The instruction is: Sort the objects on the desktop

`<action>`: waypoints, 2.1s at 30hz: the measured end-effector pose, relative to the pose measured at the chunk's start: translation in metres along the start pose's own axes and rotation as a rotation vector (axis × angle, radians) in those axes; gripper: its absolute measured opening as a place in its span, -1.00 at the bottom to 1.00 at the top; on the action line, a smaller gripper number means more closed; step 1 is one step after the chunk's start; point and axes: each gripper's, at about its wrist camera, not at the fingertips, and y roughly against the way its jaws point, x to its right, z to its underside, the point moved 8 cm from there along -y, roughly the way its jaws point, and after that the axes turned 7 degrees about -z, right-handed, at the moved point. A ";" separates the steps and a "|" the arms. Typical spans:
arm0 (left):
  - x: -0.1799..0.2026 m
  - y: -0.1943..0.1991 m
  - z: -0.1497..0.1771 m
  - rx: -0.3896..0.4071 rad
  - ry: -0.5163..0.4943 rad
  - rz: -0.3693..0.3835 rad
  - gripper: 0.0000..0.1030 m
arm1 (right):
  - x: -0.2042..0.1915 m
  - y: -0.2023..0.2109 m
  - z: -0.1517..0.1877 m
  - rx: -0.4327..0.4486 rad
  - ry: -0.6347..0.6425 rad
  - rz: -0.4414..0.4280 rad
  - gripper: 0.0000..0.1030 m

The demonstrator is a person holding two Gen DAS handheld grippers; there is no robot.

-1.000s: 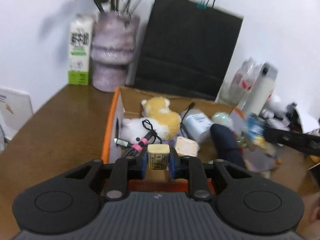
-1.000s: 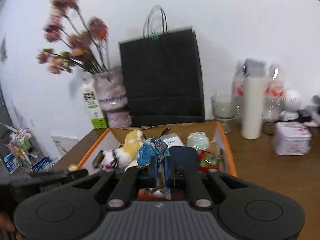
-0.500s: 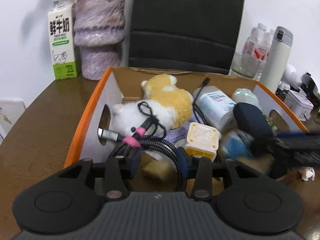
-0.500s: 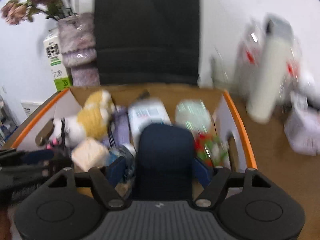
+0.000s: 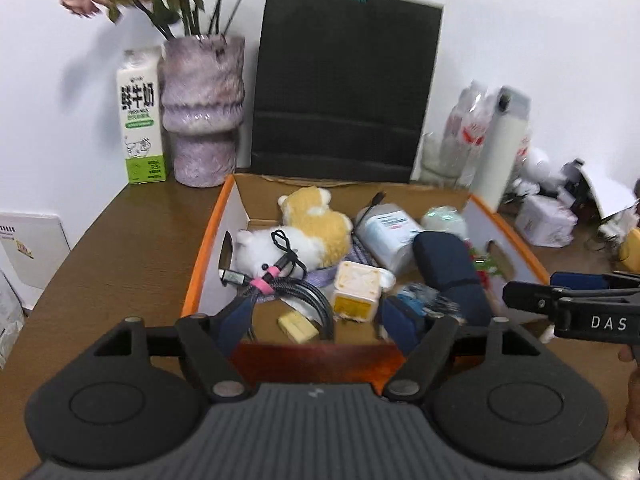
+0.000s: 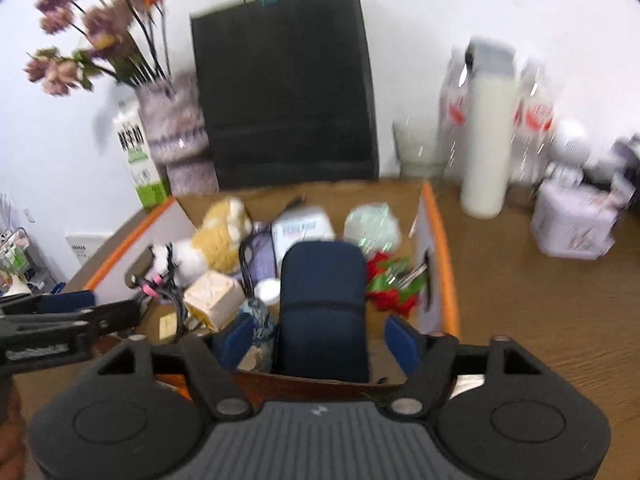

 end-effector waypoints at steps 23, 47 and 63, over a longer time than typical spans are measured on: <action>0.000 0.112 0.176 0.016 -0.005 -0.072 1.00 | -0.036 0.125 0.193 -0.012 0.100 0.084 0.70; 0.050 -0.058 0.070 -0.064 -0.060 0.091 0.27 | 0.092 -0.012 0.071 -0.098 0.299 -0.055 0.31; 0.049 0.022 0.107 -0.090 0.081 0.104 -0.20 | 0.052 0.039 0.109 -0.103 0.348 -0.160 -0.66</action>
